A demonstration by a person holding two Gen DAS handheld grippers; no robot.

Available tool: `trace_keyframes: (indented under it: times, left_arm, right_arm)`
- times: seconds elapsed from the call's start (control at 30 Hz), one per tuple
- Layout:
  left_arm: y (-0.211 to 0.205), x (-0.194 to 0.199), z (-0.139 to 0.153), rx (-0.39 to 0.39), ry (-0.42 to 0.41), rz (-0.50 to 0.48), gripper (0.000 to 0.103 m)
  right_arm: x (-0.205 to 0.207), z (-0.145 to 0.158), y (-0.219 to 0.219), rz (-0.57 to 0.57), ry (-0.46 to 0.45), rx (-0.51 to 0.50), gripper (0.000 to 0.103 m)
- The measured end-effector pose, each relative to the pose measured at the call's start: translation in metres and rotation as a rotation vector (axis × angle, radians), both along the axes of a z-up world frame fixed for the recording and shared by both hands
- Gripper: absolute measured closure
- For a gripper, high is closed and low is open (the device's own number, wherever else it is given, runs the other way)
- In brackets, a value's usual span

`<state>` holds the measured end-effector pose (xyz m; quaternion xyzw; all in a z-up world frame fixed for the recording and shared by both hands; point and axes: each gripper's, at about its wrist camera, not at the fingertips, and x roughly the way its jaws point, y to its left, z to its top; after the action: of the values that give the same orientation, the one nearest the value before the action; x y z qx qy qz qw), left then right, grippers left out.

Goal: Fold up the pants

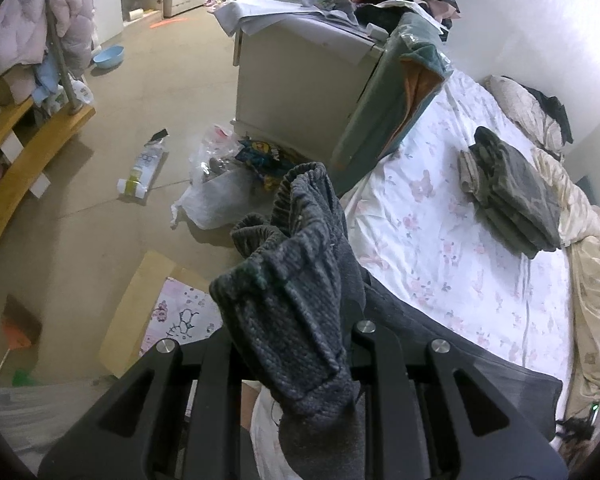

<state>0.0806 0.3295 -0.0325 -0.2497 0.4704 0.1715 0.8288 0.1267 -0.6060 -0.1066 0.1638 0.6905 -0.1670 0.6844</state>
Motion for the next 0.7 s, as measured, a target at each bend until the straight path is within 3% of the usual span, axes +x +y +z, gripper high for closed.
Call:
trace_keyframes:
  times: [0.03,0.07,0.13,0.2,0.3,0.33,0.37,0.43,0.47,0.5,0.53,0.6,0.7]
  left_arm:
    - [-0.001,0.0,0.0,0.0,-0.002,-0.003,0.088]
    - [-0.001,-0.001,0.001,0.001,-0.003,-0.009,0.088]
    - [-0.004,0.0,0.002,0.01,-0.005,-0.022,0.088]
    - [-0.005,-0.001,0.003,0.011,-0.012,-0.035,0.088]
    - [-0.004,-0.002,0.003,0.005,-0.013,-0.034,0.088]
    - [-0.003,-0.003,0.003,-0.001,-0.013,-0.03,0.088]
    - [-0.003,-0.004,0.003,-0.006,-0.013,-0.025,0.088]
    - [-0.002,-0.005,0.003,-0.009,-0.014,-0.02,0.088]
    - [-0.003,-0.005,0.003,-0.007,-0.015,-0.023,0.088]
    - [-0.003,-0.005,0.003,-0.003,-0.015,-0.026,0.088]
    - [-0.005,-0.005,0.003,0.001,-0.016,-0.032,0.088]
    - [-0.006,-0.005,0.004,0.005,-0.02,-0.043,0.088]
    - [-0.007,-0.006,0.006,0.003,-0.028,-0.053,0.088]
  right_arm:
    - [-0.008,-0.004,0.004,0.011,0.027,-0.006,0.042]
    - [-0.013,-0.007,0.007,0.021,0.046,-0.004,0.096]
    - [-0.021,-0.003,0.012,0.031,0.049,0.006,0.099]
    - [-0.024,0.0,0.01,0.042,0.066,-0.044,0.099]
    - [-0.026,-0.021,0.006,0.004,0.128,-0.075,0.095]
    - [-0.024,-0.025,0.012,0.032,0.157,-0.106,0.085]
    - [-0.019,-0.029,0.021,0.071,0.198,-0.149,0.067]
    - [-0.007,-0.022,0.048,0.21,0.239,-0.295,0.049]
    - [-0.001,-0.014,0.061,0.259,0.232,-0.373,0.048]
    - [0.004,-0.002,0.076,0.296,0.201,-0.433,0.048]
    - [0.009,0.018,0.1,0.331,0.113,-0.434,0.048]
    - [0.015,0.054,0.149,0.39,-0.086,-0.315,0.048]
    - [0.009,0.09,0.256,0.527,-0.366,-0.059,0.048]
